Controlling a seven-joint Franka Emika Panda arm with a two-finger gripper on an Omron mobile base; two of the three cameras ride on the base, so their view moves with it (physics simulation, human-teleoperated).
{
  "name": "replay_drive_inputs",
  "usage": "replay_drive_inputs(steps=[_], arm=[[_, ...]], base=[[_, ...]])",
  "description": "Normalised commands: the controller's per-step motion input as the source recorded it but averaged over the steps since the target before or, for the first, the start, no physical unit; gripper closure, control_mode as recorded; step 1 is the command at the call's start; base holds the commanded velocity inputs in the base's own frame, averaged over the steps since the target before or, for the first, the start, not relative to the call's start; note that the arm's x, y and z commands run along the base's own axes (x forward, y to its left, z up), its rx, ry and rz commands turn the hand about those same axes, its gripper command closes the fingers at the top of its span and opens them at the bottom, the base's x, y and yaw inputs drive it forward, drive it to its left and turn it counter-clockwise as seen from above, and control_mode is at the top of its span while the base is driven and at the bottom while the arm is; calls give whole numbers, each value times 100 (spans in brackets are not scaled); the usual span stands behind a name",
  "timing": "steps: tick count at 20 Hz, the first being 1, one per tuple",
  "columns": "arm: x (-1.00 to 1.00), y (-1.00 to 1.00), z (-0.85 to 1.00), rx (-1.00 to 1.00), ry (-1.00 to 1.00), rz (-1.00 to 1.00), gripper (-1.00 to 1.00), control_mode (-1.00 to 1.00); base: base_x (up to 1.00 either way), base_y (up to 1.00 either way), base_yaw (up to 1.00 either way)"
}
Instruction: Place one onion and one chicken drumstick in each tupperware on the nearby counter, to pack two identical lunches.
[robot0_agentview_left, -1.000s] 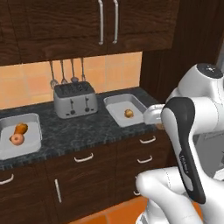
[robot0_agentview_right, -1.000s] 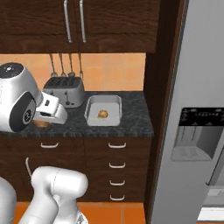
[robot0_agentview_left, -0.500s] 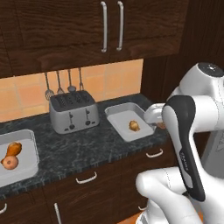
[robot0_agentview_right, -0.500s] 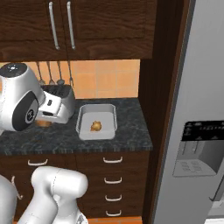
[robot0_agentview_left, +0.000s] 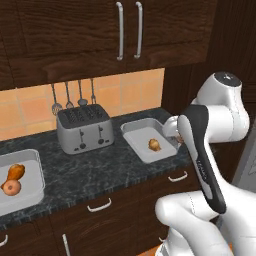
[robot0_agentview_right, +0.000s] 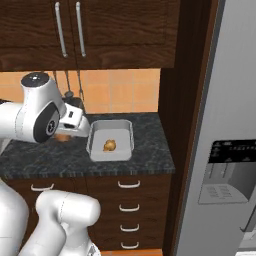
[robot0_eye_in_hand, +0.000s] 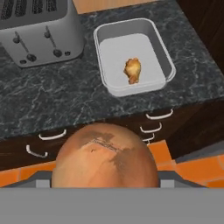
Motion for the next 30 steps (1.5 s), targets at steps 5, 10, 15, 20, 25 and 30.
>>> replay_drive_inputs(steps=[5, 10, 15, 20, 25, 30], arm=[[100, -8, -64, 0, 4, 18, 100, -100], [100, -10, -99, 0, 14, 21, 100, -100], [100, -28, -43, 0, 1, 4, 100, -100], [100, -8, 0, 0, 0, -3, 100, -100], [100, 0, -2, 0, 1, 0, 100, -100], [100, 0, -7, 0, 3, 0, 100, -100]], base=[[0, 0, 0], [0, 0, 0], [0, 0, 0], [0, 0, 0], [0, 0, 0], [0, 0, 0]])
